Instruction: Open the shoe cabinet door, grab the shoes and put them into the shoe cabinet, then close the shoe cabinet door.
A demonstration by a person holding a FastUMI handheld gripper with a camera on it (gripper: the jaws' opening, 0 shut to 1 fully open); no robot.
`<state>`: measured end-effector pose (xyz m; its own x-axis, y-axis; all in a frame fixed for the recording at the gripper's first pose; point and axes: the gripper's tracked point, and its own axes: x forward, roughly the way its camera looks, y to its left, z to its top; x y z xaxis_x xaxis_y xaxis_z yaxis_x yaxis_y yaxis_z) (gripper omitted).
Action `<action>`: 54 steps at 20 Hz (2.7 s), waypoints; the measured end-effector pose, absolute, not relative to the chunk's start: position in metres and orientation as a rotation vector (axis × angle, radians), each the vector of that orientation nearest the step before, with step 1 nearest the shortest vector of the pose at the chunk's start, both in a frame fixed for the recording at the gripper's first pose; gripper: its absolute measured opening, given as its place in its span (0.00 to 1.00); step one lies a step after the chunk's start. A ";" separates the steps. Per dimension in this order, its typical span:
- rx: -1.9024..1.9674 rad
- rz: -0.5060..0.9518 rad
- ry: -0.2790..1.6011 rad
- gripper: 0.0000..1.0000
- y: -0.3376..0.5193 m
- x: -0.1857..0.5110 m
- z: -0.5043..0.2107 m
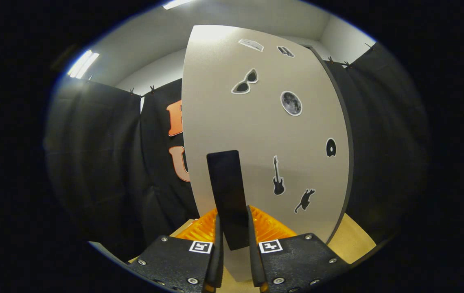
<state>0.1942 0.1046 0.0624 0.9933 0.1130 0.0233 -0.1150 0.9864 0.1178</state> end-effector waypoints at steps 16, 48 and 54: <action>0.098 0.028 -0.024 0.26 0.028 0.138 0.063; 0.066 -0.080 -0.032 0.16 -0.075 0.118 0.062; 0.100 -0.026 -0.012 0.16 -0.027 0.065 0.035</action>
